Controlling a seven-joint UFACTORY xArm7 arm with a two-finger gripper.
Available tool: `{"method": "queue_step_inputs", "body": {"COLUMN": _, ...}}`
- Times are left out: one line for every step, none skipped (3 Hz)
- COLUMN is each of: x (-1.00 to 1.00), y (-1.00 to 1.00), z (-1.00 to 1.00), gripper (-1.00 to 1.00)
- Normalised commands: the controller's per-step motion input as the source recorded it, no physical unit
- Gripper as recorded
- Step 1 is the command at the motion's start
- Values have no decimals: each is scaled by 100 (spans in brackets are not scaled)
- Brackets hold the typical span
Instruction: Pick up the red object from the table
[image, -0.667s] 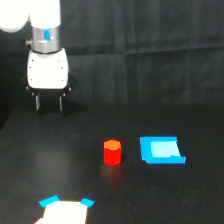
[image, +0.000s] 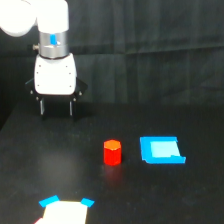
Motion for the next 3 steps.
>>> {"method": "queue_step_inputs", "body": {"x": 100, "y": -89, "z": -57, "gripper": 100}}
{"method": "queue_step_inputs", "body": {"x": 97, "y": -59, "z": -38, "gripper": 100}}
{"method": "queue_step_inputs", "body": {"x": 100, "y": -70, "z": -44, "gripper": 97}}
